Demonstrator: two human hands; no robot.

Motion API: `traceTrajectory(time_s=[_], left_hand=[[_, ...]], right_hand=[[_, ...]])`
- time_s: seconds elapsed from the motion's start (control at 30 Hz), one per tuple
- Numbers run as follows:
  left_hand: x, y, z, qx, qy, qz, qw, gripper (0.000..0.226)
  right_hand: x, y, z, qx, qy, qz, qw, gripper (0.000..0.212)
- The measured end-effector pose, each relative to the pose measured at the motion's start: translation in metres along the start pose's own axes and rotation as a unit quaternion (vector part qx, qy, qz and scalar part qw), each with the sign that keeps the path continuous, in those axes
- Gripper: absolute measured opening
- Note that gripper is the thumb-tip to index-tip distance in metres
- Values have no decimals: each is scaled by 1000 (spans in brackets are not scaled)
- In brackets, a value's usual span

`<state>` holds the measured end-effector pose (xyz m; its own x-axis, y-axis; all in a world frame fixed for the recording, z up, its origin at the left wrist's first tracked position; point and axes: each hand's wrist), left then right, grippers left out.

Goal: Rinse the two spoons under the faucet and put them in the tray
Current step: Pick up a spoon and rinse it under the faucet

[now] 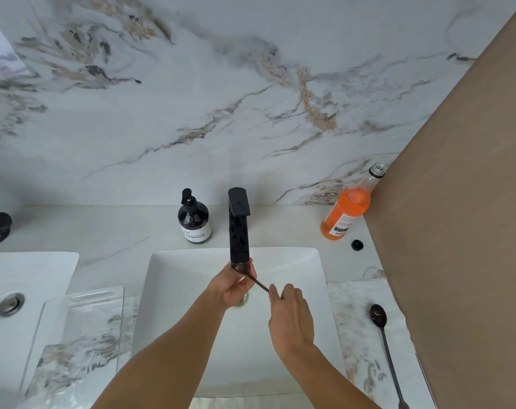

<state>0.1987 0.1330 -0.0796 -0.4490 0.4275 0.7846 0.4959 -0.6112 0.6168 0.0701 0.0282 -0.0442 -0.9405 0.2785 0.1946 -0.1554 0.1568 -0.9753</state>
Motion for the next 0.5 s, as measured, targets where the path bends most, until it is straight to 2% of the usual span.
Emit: traceTrajectory(time_s=[0.1, 0.27, 0.37, 0.4, 0.43, 0.5], left_hand=[[2, -8, 2, -29, 20, -18, 999, 27], [3, -13, -4, -38, 24, -20, 999, 28], [2, -14, -11, -64, 8, 2, 998, 33], [3, -15, -14, -78, 1, 8, 997, 33], [4, -17, -17, -88, -5, 8, 996, 34], [6, -19, -18, -107, -8, -3, 994, 36]], right_hand=[[1, 6, 0, -19, -3, -30, 999, 61], [5, 10, -4, -132, 11, -78, 988, 61], [8, 12, -5, -194, 23, -97, 976, 46], [8, 11, -4, -245, 29, -118, 962, 36], [7, 11, -3, -325, 48, -153, 932, 29], [7, 7, 2, -498, 117, -225, 829, 25]])
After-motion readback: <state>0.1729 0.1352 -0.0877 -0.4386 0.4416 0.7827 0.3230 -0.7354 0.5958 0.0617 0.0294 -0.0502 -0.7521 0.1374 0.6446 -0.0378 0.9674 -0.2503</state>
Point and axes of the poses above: each hand's wrist, its own x-axis away from the middle knuckle, its own y-axis out of the palm, z = x × y, and after that the axes turned 4 degrees about x, right-handed
